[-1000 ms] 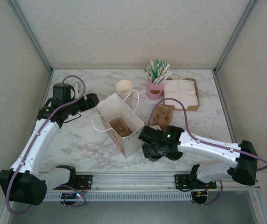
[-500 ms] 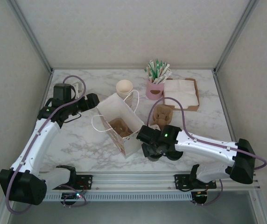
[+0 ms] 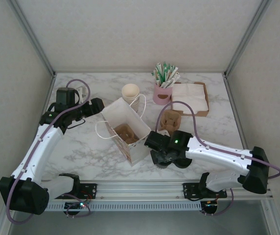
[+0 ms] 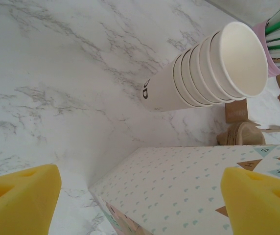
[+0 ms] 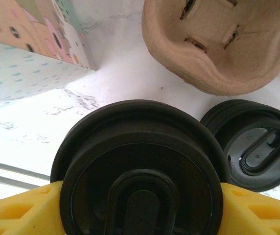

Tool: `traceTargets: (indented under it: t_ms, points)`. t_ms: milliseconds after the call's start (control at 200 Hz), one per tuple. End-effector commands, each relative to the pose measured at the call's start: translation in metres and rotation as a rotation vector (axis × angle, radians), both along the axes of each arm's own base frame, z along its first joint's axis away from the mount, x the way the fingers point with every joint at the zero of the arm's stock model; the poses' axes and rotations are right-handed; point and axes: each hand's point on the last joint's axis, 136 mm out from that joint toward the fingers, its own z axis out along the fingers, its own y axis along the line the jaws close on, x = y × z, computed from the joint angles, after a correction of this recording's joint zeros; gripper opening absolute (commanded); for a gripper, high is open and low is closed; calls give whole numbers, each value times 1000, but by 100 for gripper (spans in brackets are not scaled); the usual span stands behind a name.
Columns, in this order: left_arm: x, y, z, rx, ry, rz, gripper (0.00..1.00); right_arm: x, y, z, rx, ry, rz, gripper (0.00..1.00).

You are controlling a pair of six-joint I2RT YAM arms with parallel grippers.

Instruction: Pack the takeout coffee

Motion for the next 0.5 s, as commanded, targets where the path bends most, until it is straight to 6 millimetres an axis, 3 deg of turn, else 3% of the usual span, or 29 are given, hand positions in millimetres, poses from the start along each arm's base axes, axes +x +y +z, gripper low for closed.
traceTargets:
  t_ms: [0,495]
  points:
    - [-1,2,-3,25,9,7,85,-5,-2,37,69,-29,45,67]
    - [3,14,-3,63,6,57,85,-13,-43,182,308,-235,129,62]
